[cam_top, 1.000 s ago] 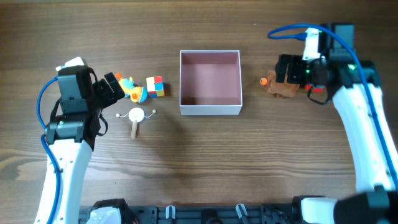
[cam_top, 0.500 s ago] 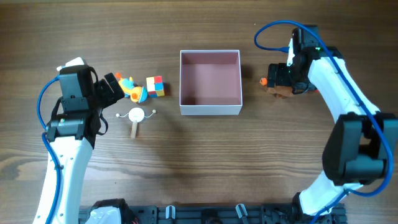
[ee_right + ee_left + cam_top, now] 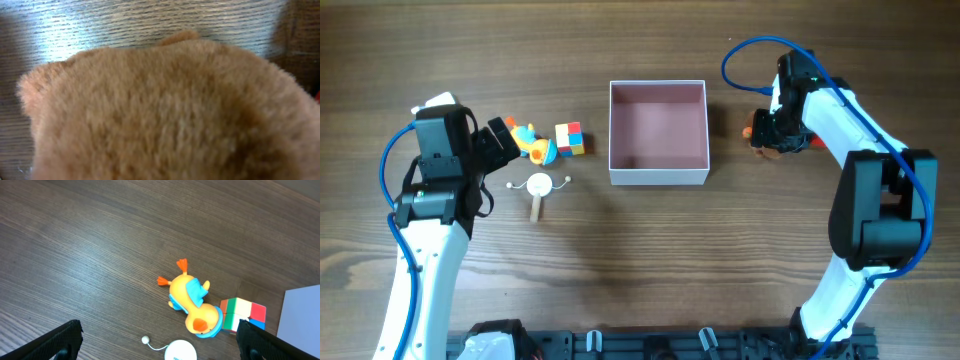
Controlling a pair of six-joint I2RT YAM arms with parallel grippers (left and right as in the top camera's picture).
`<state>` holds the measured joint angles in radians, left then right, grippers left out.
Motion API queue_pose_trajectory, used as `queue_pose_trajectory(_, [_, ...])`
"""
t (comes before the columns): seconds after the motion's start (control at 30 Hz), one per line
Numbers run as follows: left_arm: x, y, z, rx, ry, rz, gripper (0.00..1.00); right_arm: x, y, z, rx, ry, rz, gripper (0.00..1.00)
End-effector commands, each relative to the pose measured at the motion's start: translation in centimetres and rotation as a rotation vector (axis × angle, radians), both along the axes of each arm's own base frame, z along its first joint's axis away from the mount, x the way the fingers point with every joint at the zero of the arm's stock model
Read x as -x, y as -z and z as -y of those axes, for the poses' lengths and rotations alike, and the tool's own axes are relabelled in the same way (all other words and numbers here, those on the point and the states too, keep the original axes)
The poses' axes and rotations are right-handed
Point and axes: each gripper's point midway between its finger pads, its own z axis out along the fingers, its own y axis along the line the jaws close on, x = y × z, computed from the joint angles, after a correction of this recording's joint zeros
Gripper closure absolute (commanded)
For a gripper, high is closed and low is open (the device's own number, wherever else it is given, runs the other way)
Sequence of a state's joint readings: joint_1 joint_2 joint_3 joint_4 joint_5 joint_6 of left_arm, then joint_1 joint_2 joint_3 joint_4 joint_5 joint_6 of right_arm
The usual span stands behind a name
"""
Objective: Pack container
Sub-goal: 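Carry the brown plush into the white box and release it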
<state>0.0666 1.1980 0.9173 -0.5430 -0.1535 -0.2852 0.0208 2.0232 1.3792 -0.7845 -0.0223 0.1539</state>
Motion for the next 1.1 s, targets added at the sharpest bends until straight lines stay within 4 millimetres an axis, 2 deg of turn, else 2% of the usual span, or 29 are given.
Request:
queue_pose_trajectory(0.0, [-0.3, -0.7, -0.3, -0.026, 0.004, 0.01, 0.0, -0.5, -1.6, 0.6, 0.025, 0.038, 0.037, 0.59])
queue_pose_trajectory(0.07, [-0.3, -0.7, -0.3, -0.026, 0.004, 0.01, 0.0, -0.9, -3.6, 0.5, 0.026, 0.037, 0.085, 0.67])
queue_pose_trajectory(0.23, [-0.3, -0.7, -0.3, -0.026, 0.004, 0.01, 0.0, -1.2, -11.3, -0.6, 0.013, 0.013, 0.273, 0.86])
queue_pose_trajectory(0.3, [-0.3, -0.7, -0.3, -0.026, 0.004, 0.01, 0.0, -0.6, -15.3, -1.9, 0.001, -0.018, 0.37, 0.94])
queue_pose_trajectory(0.4, [-0.3, -0.7, -0.3, -0.026, 0.004, 0.01, 0.0, 0.9, -20.1, -4.8, -0.031, -0.085, 0.483, 0.96])
queue_pose_trajectory(0.53, [-0.3, -0.7, -0.3, -0.026, 0.004, 0.01, 0.0, 3.0, -23.3, -9.3, -0.094, -0.159, 0.558, 0.96])
queue_pose_trajectory(0.7, [-0.3, -0.7, -0.3, -0.026, 0.004, 0.01, 0.0, 4.7, -23.6, -15.4, -0.191, -0.215, 0.559, 0.96])
queue_pose_trajectory(0.77, [-0.3, -0.7, -0.3, -0.026, 0.004, 0.01, 0.0, 4.8, -23.2, -17.9, -0.23, -0.227, 0.558, 0.95])
queue_pose_trajectory(0.83, [-0.3, -0.7, -0.3, -0.026, 0.004, 0.01, 0.0, 4.3, -22.8, -19.5, -0.25, -0.238, 0.564, 0.95])
queue_pose_trajectory(0.97, [-0.3, -0.7, -0.3, -0.026, 0.004, 0.01, 0.0, 2.8, -20.1, -22.1, -0.275, -0.225, 0.539, 0.92])
queue_pose_trajectory(1.07, [-0.3, -0.7, -0.3, -0.026, 0.004, 0.01, 0.0, 1.8, -16.8, -23.5, -0.262, -0.241, 0.488, 0.91])
